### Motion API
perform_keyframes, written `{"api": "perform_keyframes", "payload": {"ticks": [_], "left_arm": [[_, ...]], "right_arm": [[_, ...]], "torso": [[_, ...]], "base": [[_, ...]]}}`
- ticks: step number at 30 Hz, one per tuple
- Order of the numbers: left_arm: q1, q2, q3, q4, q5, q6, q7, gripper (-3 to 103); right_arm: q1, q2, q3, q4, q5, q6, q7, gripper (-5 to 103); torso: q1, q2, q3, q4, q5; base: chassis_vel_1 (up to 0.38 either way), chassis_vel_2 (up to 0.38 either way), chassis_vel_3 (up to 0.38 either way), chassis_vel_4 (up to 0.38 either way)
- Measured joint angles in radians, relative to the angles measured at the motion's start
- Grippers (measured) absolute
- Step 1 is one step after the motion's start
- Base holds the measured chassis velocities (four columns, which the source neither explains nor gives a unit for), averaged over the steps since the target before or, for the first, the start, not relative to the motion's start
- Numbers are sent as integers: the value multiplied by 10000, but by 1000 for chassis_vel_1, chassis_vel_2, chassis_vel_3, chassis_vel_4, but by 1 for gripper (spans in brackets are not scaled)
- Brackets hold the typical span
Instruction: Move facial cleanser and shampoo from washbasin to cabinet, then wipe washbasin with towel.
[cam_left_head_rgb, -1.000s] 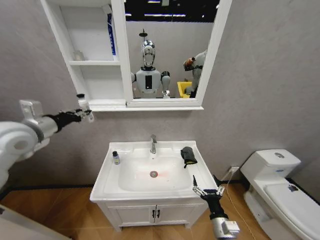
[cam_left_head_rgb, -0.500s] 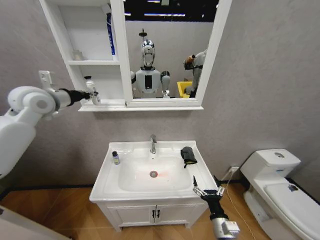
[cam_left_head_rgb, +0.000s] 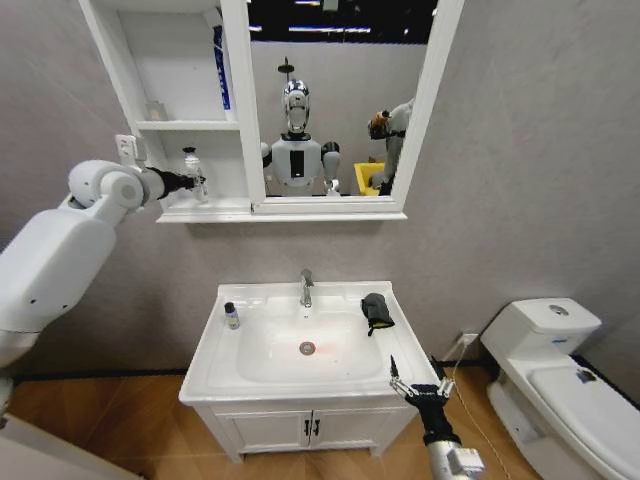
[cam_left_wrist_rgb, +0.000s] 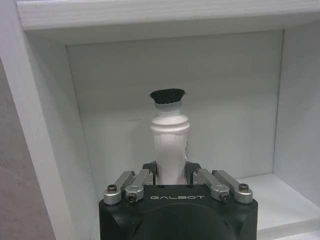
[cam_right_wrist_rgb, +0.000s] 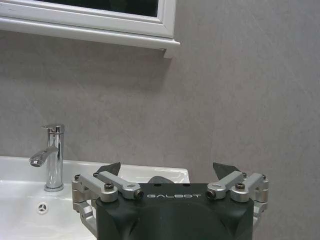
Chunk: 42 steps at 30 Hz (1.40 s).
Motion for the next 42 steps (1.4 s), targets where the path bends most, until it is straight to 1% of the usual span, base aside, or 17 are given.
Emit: {"api": "perform_keyframes", "payload": {"ticks": [6,10,15,16,17,19,22,23,24,25,26,29,30,33,34,37,42], "left_arm": [[66,-124,-31,109,51,-82,-157,27],[307,-105,-254,-39,245,-194,-214,48],[1191,351,-941,-897,381,-285,-305,64],[1615,585,-1216,-1291,324,-309,-328,64],[2528,996,-1778,-2030,207,-452,-324,76],[3133,1237,-2142,-2554,120,-574,-313,76],[5317,1917,-3474,-4436,54,-1862,-152,91],[5317,1917,-3474,-4436,54,-1862,-152,91],[6685,2034,-4239,-5223,416,-2808,-225,96],[7418,2016,-4602,-5557,742,-3259,-330,98],[7418,2016,-4602,-5557,742,-3259,-330,98],[10571,1045,-5539,-6306,2640,-4770,-487,100],[10571,1045,-5539,-6306,2640,-4770,-487,100],[12352,-682,-5497,-5882,4355,-5746,-540,100],[12352,-682,-5497,-5882,4355,-5746,-540,100],[12825,-1922,-5219,-4965,5447,-6291,-218,103],[12795,-2654,-4905,-3485,6366,-6556,284,99]], "right_arm": [[58,14,-18,-33,32,-15,-2,100],[120,-25,24,18,128,-125,-14,100],[160,-17,11,65,132,-192,-9,100],[174,-8,-4,66,117,-209,-8,100],[198,5,-47,65,84,-236,-7,100],[213,7,-66,66,60,-259,-5,100],[282,18,-138,66,-12,-359,0,100],[282,18,-138,66,-12,-359,0,100],[307,16,-163,66,-39,-391,5,100],[324,19,-186,66,-51,-401,5,100],[324,19,-186,66,-51,-401,5,100],[302,83,-202,82,-90,-410,9,100],[302,83,-202,82,-90,-410,9,100],[260,58,-201,85,-99,-411,10,100],[260,58,-201,85,-99,-411,10,100],[228,44,-152,124,-75,-410,13,100],[164,28,-107,119,-9,-395,17,100]], "torso": [[-1,0,-1,0,1],[1,0,0,-3,1],[0,0,0,-3,0],[1,1,0,-2,0],[-1,1,-1,4,-1],[-2,1,0,5,-4],[-4,2,-2,0,7],[-4,2,-2,0,7],[-5,3,-2,0,3],[-5,3,-3,-1,1],[-5,3,-3,-1,1],[-4,2,-2,-2,-1],[-4,2,-2,-2,-1],[-3,3,-2,1,-1],[-3,3,-2,1,-1],[-1,2,-1,-1,-2],[-1,2,0,-1,1]], "base": [[0,0,0,0],[0,0,0,0],[0,0,0,0],[0,0,0,0],[0,0,0,0],[0,0,0,0],[0,0,0,0],[0,0,0,0],[0,0,0,0],[0,0,0,0],[0,0,0,0],[0,0,0,0],[0,0,0,0],[0,0,0,0],[0,0,0,0],[0,0,0,0],[0,0,0,0]]}}
